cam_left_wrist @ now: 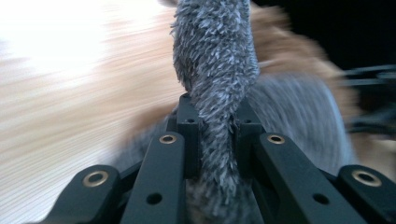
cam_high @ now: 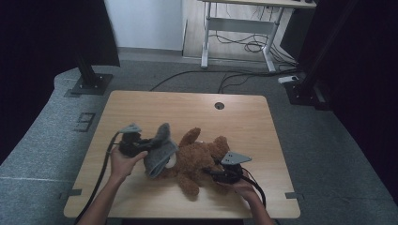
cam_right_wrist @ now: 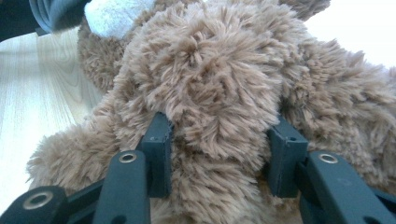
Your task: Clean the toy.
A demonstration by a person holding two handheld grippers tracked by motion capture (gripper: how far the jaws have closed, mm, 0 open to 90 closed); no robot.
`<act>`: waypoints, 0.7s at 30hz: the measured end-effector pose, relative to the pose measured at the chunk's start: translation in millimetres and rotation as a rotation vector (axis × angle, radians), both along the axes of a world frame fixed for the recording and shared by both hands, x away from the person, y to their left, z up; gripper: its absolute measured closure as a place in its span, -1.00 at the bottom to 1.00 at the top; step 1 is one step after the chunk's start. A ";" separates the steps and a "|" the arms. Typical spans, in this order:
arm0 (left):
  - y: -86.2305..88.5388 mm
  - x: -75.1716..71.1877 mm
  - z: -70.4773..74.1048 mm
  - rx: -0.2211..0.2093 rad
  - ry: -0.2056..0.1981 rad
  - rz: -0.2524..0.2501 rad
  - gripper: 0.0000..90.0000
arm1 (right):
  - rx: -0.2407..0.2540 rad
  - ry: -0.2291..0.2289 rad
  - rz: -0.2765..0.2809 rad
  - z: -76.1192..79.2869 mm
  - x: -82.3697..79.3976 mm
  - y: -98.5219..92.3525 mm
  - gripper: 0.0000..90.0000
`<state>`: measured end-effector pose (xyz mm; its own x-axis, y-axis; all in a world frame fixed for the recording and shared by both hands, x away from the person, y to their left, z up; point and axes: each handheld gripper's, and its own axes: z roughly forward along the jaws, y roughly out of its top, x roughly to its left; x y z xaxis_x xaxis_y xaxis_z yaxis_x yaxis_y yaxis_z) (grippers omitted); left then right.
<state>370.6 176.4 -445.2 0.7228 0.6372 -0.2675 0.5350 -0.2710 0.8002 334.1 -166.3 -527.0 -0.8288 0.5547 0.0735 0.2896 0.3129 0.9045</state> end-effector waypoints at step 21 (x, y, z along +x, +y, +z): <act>-135.3 18.4 -8.1 0.064 0.027 -0.134 0.72 | 0.010 0.009 -0.013 -2.2 2.4 -0.2 0.15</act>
<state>389.0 41.1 -453.3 0.7959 0.5517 -0.2494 0.5112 -0.3918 0.7649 336.5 -166.5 -529.3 -0.8210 0.5643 0.0862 0.3016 0.3006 0.9048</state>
